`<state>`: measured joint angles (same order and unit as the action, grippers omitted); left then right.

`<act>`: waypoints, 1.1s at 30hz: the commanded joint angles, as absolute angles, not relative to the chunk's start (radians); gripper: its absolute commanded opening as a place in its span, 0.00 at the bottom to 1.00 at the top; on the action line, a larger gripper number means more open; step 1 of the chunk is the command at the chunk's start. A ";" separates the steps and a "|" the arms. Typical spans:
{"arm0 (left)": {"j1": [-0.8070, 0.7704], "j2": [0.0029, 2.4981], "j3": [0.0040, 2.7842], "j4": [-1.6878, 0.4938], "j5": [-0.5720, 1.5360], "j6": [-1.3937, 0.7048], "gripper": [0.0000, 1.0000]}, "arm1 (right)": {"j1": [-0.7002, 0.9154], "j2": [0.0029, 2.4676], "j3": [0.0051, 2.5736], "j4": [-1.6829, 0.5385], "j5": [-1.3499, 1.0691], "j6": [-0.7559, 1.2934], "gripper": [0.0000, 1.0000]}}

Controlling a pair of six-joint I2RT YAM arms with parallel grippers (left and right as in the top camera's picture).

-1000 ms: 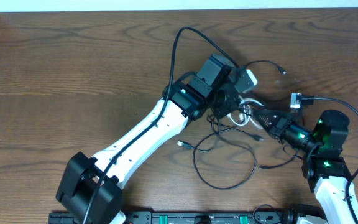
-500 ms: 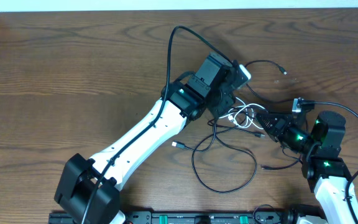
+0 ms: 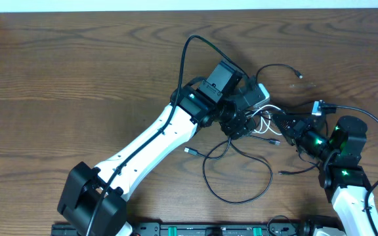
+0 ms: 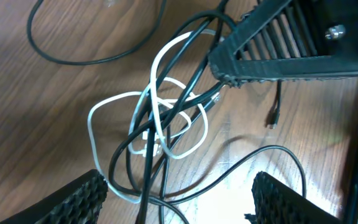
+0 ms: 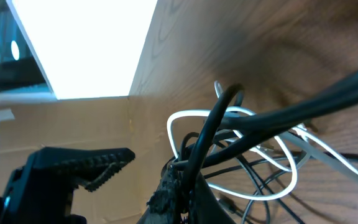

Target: Untangle cables

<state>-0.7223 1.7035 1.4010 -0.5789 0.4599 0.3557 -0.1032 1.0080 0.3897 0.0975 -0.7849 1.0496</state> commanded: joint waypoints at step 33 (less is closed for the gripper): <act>-0.759 1.679 1.411 -0.556 0.406 0.414 0.12 | -0.097 1.008 0.392 0.300 -1.028 1.404 0.01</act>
<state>-0.7589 1.7035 1.4010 -0.5644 0.4000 0.4023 -0.1032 1.0080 0.3859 0.2932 -0.9970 1.4296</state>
